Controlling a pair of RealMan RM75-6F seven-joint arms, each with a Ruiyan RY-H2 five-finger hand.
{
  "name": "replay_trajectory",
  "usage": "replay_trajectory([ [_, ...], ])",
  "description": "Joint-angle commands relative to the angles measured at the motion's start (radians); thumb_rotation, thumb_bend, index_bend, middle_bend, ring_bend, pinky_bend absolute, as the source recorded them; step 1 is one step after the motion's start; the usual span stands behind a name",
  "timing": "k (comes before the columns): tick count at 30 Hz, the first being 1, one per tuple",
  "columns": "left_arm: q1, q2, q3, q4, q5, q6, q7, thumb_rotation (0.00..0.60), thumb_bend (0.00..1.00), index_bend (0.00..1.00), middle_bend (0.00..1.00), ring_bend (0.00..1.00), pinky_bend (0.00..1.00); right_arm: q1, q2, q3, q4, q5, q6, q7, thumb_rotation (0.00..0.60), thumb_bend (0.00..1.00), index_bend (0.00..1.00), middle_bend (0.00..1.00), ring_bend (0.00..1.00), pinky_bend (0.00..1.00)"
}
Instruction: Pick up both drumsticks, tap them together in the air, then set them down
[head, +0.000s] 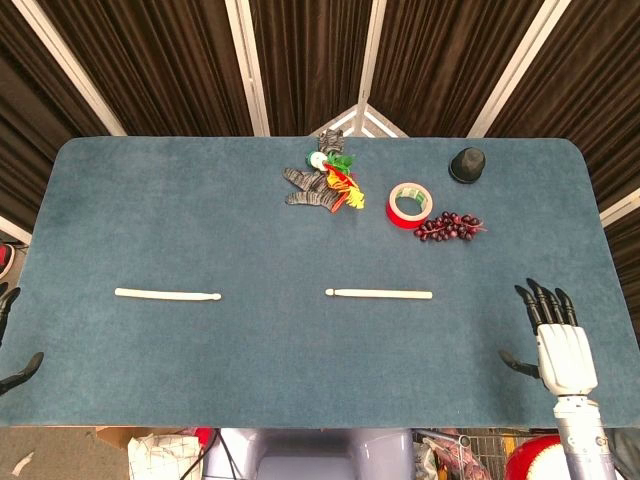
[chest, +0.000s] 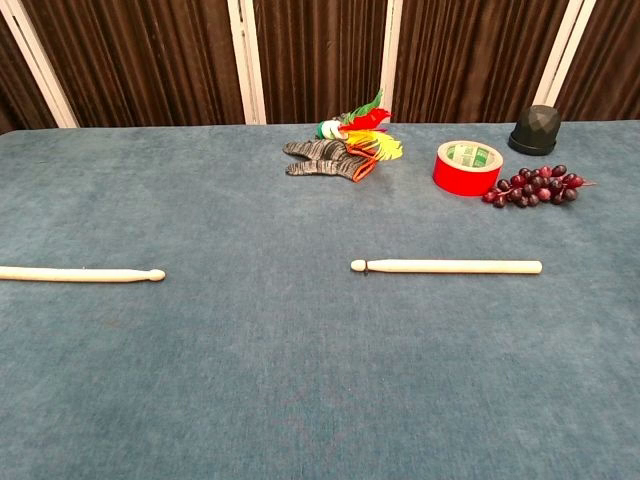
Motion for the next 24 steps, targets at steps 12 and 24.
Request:
replay_trajectory([
  [12, -0.004, -0.013, -0.013, 0.026, 0.005, 0.014, -0.016, 0.6, 0.34, 0.09, 0.09, 0.0, 0.0, 0.003, -0.032, 0.006, -0.023, 0.01, 0.003, -0.044, 0.6, 0.17, 0.24, 0.22, 0.16, 0.0],
  [24, -0.025, -0.022, -0.015, 0.022, -0.015, -0.026, 0.014, 0.6, 0.34, 0.09, 0.09, 0.0, 0.0, 0.125, -0.115, 0.096, -0.13, 0.132, -0.128, -0.299, 0.6, 0.17, 0.3, 0.27, 0.19, 0.0],
])
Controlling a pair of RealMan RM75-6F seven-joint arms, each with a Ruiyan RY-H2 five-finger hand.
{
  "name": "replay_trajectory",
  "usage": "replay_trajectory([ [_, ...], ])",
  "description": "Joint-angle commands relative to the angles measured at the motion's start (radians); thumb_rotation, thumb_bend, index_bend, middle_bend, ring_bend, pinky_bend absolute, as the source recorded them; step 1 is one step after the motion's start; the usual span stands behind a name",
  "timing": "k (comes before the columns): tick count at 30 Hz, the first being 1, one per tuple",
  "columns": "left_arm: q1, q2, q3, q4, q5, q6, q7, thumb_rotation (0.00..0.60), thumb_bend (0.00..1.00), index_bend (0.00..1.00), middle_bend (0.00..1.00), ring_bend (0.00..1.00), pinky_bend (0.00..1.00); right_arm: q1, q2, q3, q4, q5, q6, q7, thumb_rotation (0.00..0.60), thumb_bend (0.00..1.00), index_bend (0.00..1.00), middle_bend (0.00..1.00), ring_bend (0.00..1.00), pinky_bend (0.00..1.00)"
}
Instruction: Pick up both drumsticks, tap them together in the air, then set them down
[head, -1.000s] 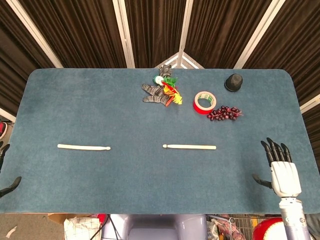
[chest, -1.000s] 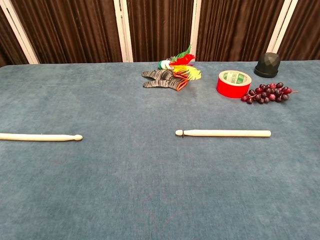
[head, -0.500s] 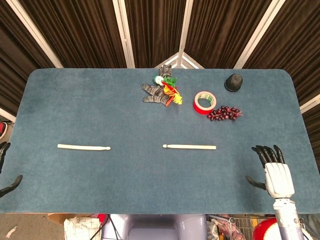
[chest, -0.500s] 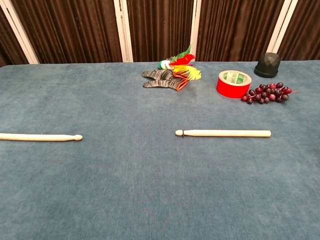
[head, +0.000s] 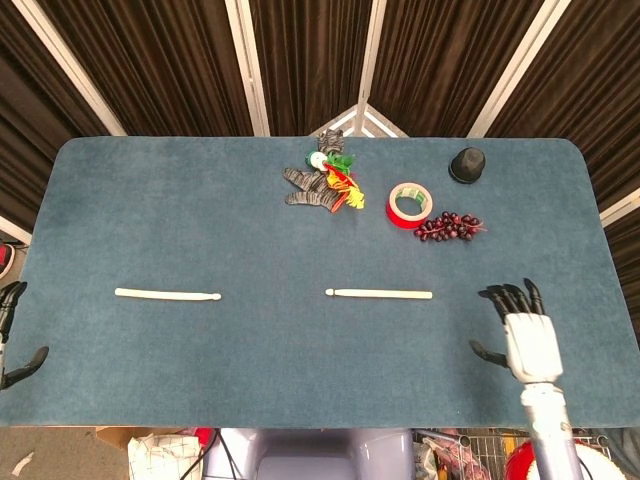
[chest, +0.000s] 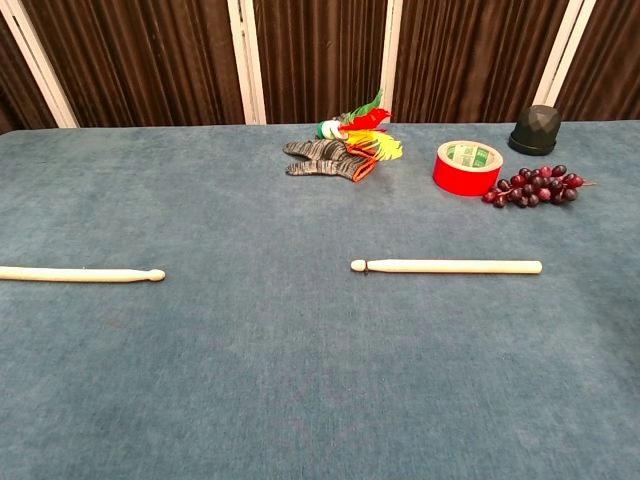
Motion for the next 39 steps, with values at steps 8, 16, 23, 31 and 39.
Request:
replay_trajectory([
  [8, -0.003, -0.001, 0.0, 0.003, -0.005, -0.004, 0.002, 0.6, 0.34, 0.09, 0.09, 0.0, 0.0, 0.187, -0.098, 0.121, -0.066, 0.262, -0.187, -0.342, 0.6, 0.17, 0.3, 0.31, 0.21, 0.0],
  [16, -0.009, -0.003, -0.007, 0.018, -0.01, -0.007, 0.009, 0.6, 0.34, 0.09, 0.09, 0.0, 0.0, 0.303, -0.188, 0.187, -0.011, 0.439, -0.238, -0.464, 0.6, 0.17, 0.31, 0.36, 0.24, 0.0],
  [23, -0.016, -0.009, -0.008, 0.019, -0.021, -0.019, 0.02, 0.6, 0.34, 0.09, 0.09, 0.0, 0.0, 0.377, -0.266, 0.18, 0.073, 0.513, -0.255, -0.532, 0.6, 0.17, 0.33, 0.38, 0.25, 0.0],
  [31, -0.021, -0.014, -0.006, 0.019, -0.025, -0.027, 0.035, 0.6, 0.34, 0.09, 0.09, 0.0, 0.0, 0.437, -0.354, 0.158, 0.176, 0.528, -0.256, -0.552, 0.6, 0.17, 0.39, 0.4, 0.26, 0.0],
  [39, -0.024, -0.014, -0.01, 0.024, -0.042, -0.036, 0.033, 0.6, 0.34, 0.09, 0.08, 0.0, 0.0, 0.447, -0.386, 0.135, 0.242, 0.525, -0.262, -0.515, 0.6, 0.17, 0.42, 0.43, 0.28, 0.0],
])
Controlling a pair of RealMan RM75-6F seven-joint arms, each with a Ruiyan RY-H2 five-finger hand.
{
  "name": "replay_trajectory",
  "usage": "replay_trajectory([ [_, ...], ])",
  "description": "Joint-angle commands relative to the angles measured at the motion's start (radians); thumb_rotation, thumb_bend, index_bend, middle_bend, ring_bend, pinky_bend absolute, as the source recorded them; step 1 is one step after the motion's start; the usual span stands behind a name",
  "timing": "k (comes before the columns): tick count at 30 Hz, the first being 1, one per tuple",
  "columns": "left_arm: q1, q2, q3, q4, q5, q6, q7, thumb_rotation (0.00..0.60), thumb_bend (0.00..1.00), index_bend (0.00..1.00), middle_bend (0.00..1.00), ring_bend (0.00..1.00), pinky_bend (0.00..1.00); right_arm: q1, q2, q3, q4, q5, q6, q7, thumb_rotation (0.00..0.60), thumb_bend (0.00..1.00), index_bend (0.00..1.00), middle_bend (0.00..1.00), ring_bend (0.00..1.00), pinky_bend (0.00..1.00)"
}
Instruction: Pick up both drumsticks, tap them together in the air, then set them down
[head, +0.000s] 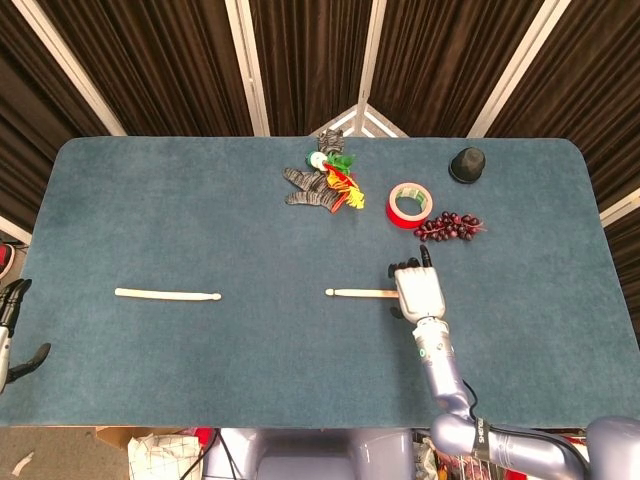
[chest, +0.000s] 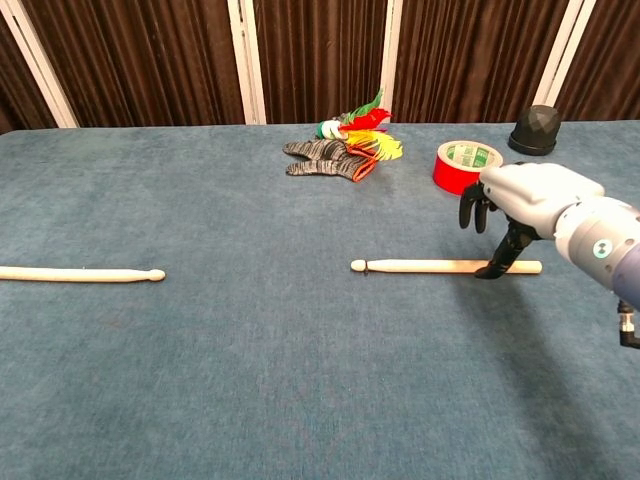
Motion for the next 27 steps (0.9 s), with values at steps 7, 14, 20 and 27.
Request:
replay_trajectory([
  [7, -0.005, -0.005, 0.003, -0.001, -0.001, -0.007, 0.014, 0.6, 0.34, 0.09, 0.08, 0.0, 0.0, 0.011, -0.021, -0.025, 0.062, -0.015, -0.012, 0.034, 0.6, 0.17, 0.44, 0.44, 0.28, 0.0],
  [14, -0.008, -0.011, 0.002, -0.001, -0.013, -0.014, 0.031, 0.6, 0.34, 0.1, 0.08, 0.0, 0.0, 0.019, -0.03, -0.031, 0.115, -0.028, -0.026, 0.07, 0.6, 0.21, 0.46, 0.48, 0.3, 0.0],
  [20, -0.011, -0.015, 0.004, -0.002, -0.015, -0.017, 0.042, 0.6, 0.34, 0.1, 0.08, 0.0, 0.0, 0.025, -0.044, -0.043, 0.159, -0.029, -0.047, 0.088, 0.6, 0.24, 0.46, 0.49, 0.31, 0.0],
  [27, -0.014, -0.018, 0.003, 0.0, -0.022, -0.021, 0.048, 0.6, 0.34, 0.1, 0.08, 0.0, 0.0, 0.029, -0.058, -0.049, 0.191, -0.043, -0.055, 0.114, 0.6, 0.26, 0.46, 0.49, 0.31, 0.0],
])
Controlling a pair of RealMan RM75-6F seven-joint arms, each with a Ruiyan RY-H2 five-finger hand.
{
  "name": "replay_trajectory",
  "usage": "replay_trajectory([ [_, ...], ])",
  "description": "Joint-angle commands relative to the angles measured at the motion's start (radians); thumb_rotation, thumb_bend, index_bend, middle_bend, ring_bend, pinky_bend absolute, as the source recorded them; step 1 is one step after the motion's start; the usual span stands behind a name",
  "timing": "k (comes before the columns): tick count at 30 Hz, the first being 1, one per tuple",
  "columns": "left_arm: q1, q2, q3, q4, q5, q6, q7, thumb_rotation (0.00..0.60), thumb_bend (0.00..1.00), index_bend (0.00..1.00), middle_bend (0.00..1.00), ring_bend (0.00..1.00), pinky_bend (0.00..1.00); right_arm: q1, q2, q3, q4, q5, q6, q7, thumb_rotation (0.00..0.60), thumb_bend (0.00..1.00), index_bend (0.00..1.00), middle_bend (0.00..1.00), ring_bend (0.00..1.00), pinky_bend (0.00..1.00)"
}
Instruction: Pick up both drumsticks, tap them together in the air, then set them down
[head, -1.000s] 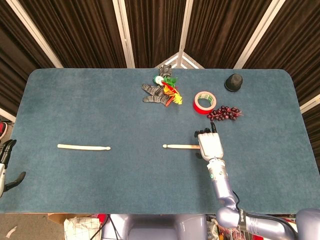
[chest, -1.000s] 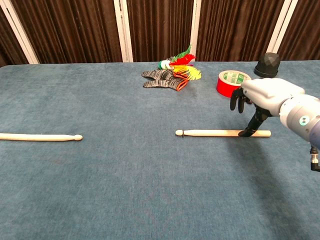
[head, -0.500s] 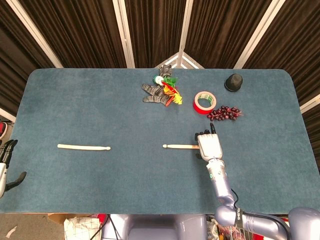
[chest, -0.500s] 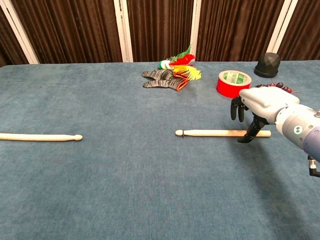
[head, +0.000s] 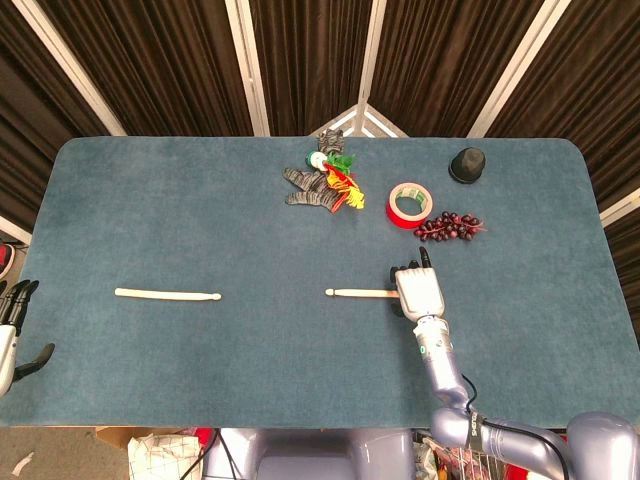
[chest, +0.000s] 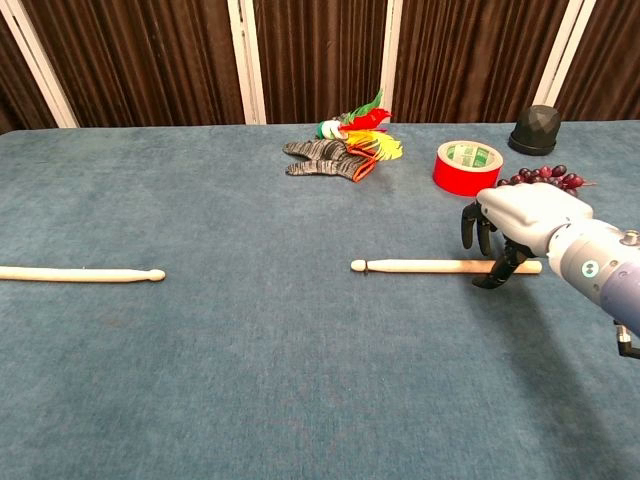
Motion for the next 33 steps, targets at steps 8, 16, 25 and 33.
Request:
replay_trajectory([
  [8, -0.004, -0.003, 0.001, 0.001, -0.004, -0.005, 0.007, 0.6, 0.34, 0.1, 0.08, 0.0, 0.0, 0.007, -0.011, -0.001, 0.027, -0.014, -0.007, 0.02, 0.6, 0.32, 0.46, 0.5, 0.32, 0.0],
  [16, -0.005, -0.004, 0.003, -0.001, -0.003, -0.005, 0.013, 0.6, 0.34, 0.1, 0.08, 0.0, 0.0, 0.006, -0.011, -0.005, 0.039, -0.016, -0.011, 0.028, 0.6, 0.33, 0.46, 0.5, 0.32, 0.0],
  [25, -0.006, -0.006, 0.002, -0.001, -0.007, -0.004, 0.015, 0.6, 0.34, 0.1, 0.08, 0.0, 0.0, 0.003, -0.006, -0.01, 0.043, -0.024, -0.014, 0.041, 0.6, 0.33, 0.46, 0.52, 0.33, 0.0],
  [33, -0.007, -0.007, 0.002, 0.0, -0.009, -0.005, 0.017, 0.6, 0.34, 0.1, 0.08, 0.0, 0.0, -0.003, 0.0, -0.016, 0.041, -0.034, -0.014, 0.054, 0.6, 0.34, 0.46, 0.53, 0.34, 0.0],
])
